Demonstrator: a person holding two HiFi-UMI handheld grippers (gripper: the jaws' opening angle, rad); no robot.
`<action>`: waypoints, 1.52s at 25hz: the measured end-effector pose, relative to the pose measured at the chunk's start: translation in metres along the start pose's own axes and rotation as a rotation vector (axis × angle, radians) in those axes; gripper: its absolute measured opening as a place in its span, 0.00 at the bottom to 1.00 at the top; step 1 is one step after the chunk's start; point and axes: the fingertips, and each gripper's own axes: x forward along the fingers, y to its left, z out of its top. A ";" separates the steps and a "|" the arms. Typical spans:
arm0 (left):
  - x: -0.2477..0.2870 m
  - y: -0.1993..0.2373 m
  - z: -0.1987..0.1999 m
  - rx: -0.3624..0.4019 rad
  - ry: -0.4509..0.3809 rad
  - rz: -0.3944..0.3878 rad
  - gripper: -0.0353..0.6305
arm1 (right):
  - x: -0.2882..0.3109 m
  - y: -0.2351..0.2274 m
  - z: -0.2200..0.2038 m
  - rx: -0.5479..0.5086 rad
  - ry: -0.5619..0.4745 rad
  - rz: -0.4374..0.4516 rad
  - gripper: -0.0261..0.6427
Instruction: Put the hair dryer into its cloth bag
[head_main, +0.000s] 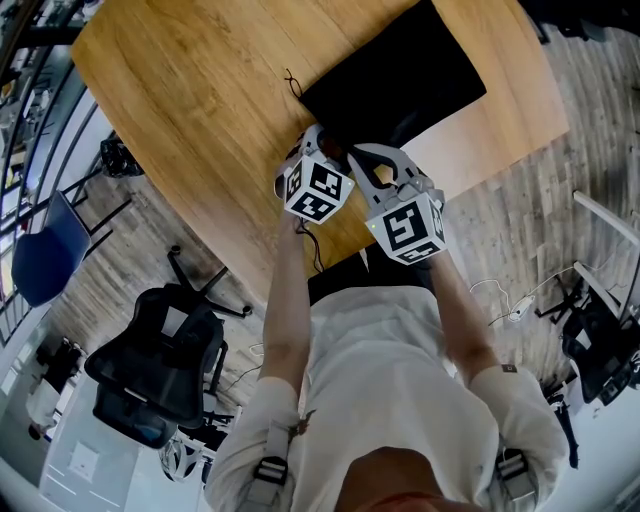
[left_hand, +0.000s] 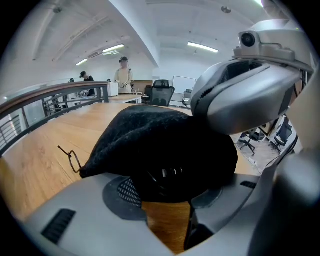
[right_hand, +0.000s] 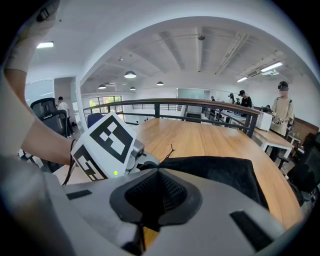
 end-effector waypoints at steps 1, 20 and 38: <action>0.001 0.000 0.000 0.000 -0.001 0.000 0.36 | 0.000 0.000 0.000 0.002 -0.002 0.000 0.07; -0.026 -0.002 -0.013 -0.042 -0.016 0.049 0.40 | 0.004 -0.003 -0.004 0.015 0.006 -0.030 0.08; -0.095 0.011 -0.025 -0.127 -0.066 0.211 0.40 | 0.005 0.005 -0.003 0.011 -0.006 -0.008 0.24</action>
